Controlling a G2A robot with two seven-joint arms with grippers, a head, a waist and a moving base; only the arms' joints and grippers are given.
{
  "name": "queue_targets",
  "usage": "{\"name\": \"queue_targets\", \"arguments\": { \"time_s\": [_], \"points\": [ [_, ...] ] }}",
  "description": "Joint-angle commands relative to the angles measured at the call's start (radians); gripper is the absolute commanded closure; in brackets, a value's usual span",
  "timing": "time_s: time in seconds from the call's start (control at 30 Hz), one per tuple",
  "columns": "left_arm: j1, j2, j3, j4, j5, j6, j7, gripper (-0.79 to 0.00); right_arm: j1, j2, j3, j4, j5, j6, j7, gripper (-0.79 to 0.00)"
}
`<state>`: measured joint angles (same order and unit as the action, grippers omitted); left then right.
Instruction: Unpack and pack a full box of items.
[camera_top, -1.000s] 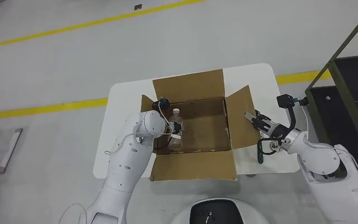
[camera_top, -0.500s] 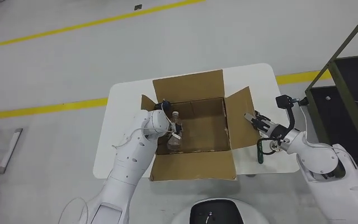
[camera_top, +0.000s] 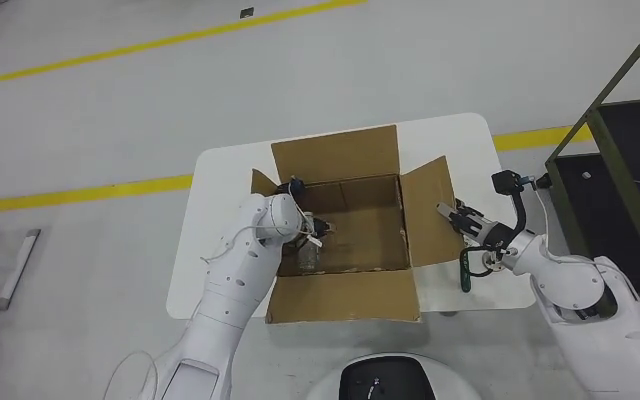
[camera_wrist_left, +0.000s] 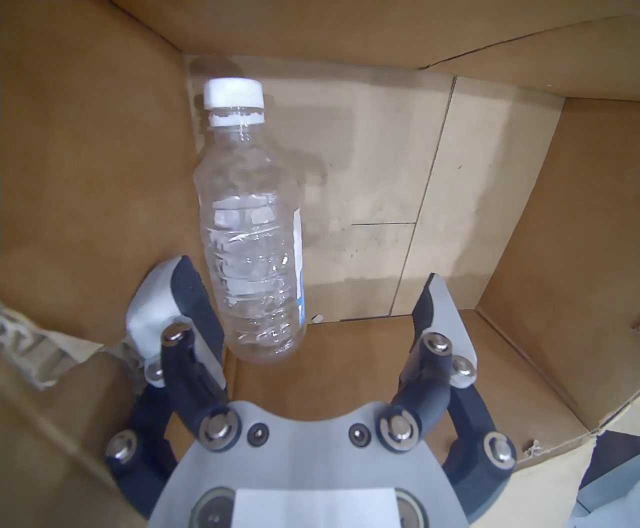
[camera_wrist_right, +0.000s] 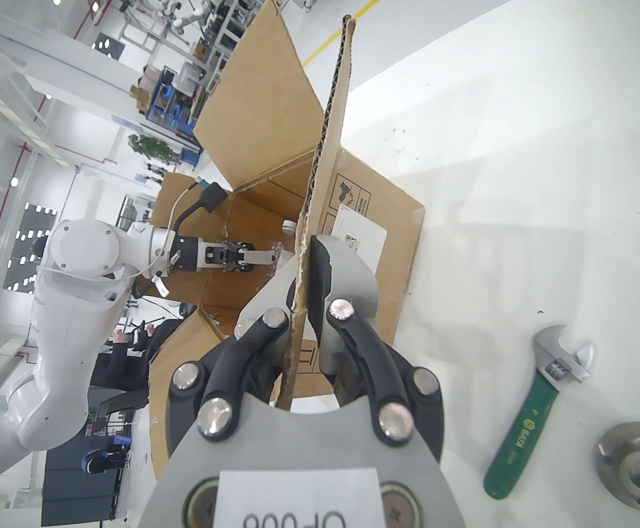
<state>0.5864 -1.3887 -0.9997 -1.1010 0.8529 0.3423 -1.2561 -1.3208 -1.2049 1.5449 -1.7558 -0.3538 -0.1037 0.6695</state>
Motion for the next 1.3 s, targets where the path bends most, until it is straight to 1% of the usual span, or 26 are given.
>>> {"name": "queue_targets", "arguments": {
  "time_s": [0.0,0.03,0.1,0.23,0.27,0.3,0.33,0.47,0.53,0.67,0.8,0.87,0.93,0.97,1.0,1.03,1.07,1.1,1.17,1.27],
  "points": [
    [0.004,0.002,-0.005,-0.025,-0.007,-0.025,0.012,-0.785,0.0,0.001,0.001,0.001,0.001,0.0,-0.001,0.0],
    [0.008,0.003,-0.007,-0.044,-0.004,-0.044,0.021,-0.785,0.0,0.002,0.001,0.002,0.002,0.0,-0.001,-0.04],
    [0.022,0.01,-0.01,-0.098,0.022,-0.092,0.037,-0.785,0.003,0.004,0.001,0.006,0.002,-0.001,0.002,-0.058],
    [0.061,0.028,-0.043,-0.237,0.066,-0.138,0.024,-0.785,0.012,0.007,-0.002,0.017,-0.005,-0.002,0.003,-0.237],
    [0.078,0.033,-0.055,-0.276,0.07,-0.141,0.018,-0.785,0.014,0.007,-0.003,0.019,-0.005,-0.002,0.003,-0.36],
    [0.096,0.038,-0.071,-0.313,0.062,-0.141,0.004,-0.785,0.017,0.008,-0.003,0.02,-0.012,-0.002,-0.002,-0.628],
    [0.109,0.043,-0.085,-0.352,0.068,-0.144,-0.007,-0.785,0.02,0.009,-0.005,0.019,-0.015,-0.004,-0.006,-0.785],
    [0.179,0.062,-0.145,-0.508,0.094,-0.163,-0.005,-0.785,0.02,0.013,0.003,-0.006,-0.077,0.001,-0.046,-0.785],
    [0.209,0.07,-0.177,-0.574,0.108,-0.163,-0.001,-0.785,0.011,0.018,0.018,-0.039,-0.15,-0.003,-0.071,-0.785],
    [0.252,0.08,-0.237,-0.668,0.087,-0.157,0.01,-0.785,-0.021,0.034,0.058,-0.115,-0.383,-0.014,-0.092,-0.785],
    [0.276,0.088,-0.275,-0.72,0.111,-0.152,0.03,-0.785,-0.057,0.049,0.104,-0.182,-0.621,-0.027,-0.084,-0.785],
    [0.282,0.089,-0.29,-0.725,0.109,-0.106,0.021,-0.785,-0.078,0.056,0.119,-0.21,-0.733,-0.03,-0.066,-0.785],
    [0.282,0.09,-0.294,-0.729,0.107,-0.104,0.03,-0.785,-0.095,0.062,0.134,-0.234,-0.844,-0.027,-0.05,-0.785],
    [0.284,0.089,-0.295,-0.73,0.103,-0.097,0.039,-0.785,-0.103,0.063,0.138,-0.238,-0.867,-0.027,-0.044,-0.785],
    [0.286,0.09,-0.293,-0.726,0.1,-0.095,0.035,-0.785,-0.11,0.065,0.143,-0.243,-0.882,-0.027,-0.036,-0.686],
    [0.282,0.09,-0.288,-0.722,0.106,-0.097,0.023,-0.785,-0.116,0.066,0.149,-0.248,-0.905,-0.025,-0.025,-0.391],
    [0.279,0.09,-0.285,-0.719,0.101,-0.1,0.016,-0.785,-0.122,0.067,0.152,-0.25,-0.925,-0.026,-0.015,-0.219],
    [0.279,0.09,-0.285,-0.719,0.101,-0.1,0.016,-0.785,-0.128,0.068,0.155,-0.25,-0.933,-0.024,-0.008,0.0],
    [0.279,0.09,-0.285,-0.719,0.101,-0.1,0.016,-0.785,-0.138,0.067,0.159,-0.242,-0.933,-0.006,0.003,0.0],
    [0.279,0.09,-0.285,-0.719,0.101,-0.1,0.016,-0.785,-0.146,0.061,0.165,-0.213,-0.835,0.031,0.011,0.0]
  ]
}}
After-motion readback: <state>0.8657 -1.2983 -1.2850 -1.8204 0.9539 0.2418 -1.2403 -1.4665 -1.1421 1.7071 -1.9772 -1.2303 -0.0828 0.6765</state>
